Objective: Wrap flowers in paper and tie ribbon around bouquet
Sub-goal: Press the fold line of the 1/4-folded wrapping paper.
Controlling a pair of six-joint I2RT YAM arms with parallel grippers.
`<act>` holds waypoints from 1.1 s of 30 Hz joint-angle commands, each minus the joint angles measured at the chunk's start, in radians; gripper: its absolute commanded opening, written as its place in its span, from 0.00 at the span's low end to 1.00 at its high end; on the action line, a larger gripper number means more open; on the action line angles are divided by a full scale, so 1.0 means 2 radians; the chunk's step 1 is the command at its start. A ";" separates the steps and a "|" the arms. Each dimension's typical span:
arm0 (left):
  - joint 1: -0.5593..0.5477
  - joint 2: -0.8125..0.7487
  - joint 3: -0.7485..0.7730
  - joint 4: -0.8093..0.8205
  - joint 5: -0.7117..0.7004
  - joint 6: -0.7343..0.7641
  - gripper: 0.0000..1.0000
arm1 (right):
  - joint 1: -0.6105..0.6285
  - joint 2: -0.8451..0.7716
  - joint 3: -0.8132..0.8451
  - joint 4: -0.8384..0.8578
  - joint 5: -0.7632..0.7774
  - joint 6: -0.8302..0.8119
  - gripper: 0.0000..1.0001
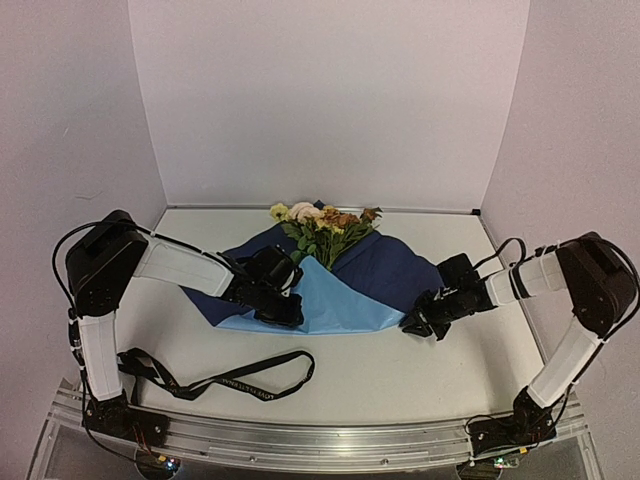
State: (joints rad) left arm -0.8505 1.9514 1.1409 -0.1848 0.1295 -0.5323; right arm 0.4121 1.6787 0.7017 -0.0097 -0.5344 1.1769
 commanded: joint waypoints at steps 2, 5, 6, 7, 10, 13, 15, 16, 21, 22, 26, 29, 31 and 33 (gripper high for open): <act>0.006 -0.001 -0.008 -0.003 -0.005 0.000 0.19 | 0.012 -0.032 -0.032 -0.005 0.060 0.021 0.19; 0.006 0.000 -0.007 -0.003 -0.002 0.001 0.19 | 0.043 -0.069 -0.010 -0.039 0.076 -0.010 0.19; 0.006 0.001 -0.006 -0.003 -0.002 0.001 0.19 | 0.054 -0.074 -0.001 -0.048 0.080 -0.021 0.19; 0.006 0.002 -0.005 -0.003 -0.002 0.001 0.19 | 0.062 -0.073 0.011 -0.053 0.082 -0.029 0.19; 0.006 0.004 -0.002 -0.003 -0.001 0.002 0.19 | 0.074 -0.049 0.048 -0.056 0.075 -0.035 0.14; 0.006 0.005 0.001 -0.004 -0.002 0.003 0.19 | 0.084 -0.016 0.082 -0.053 0.069 -0.037 0.12; 0.006 0.007 0.002 -0.004 -0.002 0.003 0.19 | 0.087 0.015 0.102 -0.052 0.066 -0.038 0.08; 0.006 0.008 0.002 -0.004 -0.001 0.003 0.19 | 0.087 0.029 0.111 -0.051 0.064 -0.036 0.06; 0.006 0.010 0.005 -0.005 -0.001 0.004 0.19 | 0.087 0.068 0.118 -0.049 0.070 -0.041 0.02; 0.006 0.011 0.006 -0.005 0.000 0.005 0.19 | 0.087 0.069 0.113 -0.049 0.073 -0.043 0.02; 0.006 0.014 0.010 -0.005 0.001 0.005 0.19 | 0.084 0.066 0.088 -0.045 0.081 -0.044 0.01; 0.006 0.014 0.012 -0.008 -0.001 0.006 0.19 | 0.077 0.058 0.066 -0.039 0.091 -0.045 0.01; 0.006 0.014 0.012 -0.009 -0.002 0.008 0.19 | 0.068 0.051 0.045 -0.031 0.095 -0.043 0.00; 0.006 0.014 0.012 -0.009 -0.002 0.008 0.19 | 0.057 0.042 0.024 -0.026 0.104 -0.043 0.00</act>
State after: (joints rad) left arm -0.8471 1.9518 1.1412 -0.1825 0.1390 -0.5274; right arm 0.5676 1.7899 0.8423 -0.0091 -0.4084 1.1000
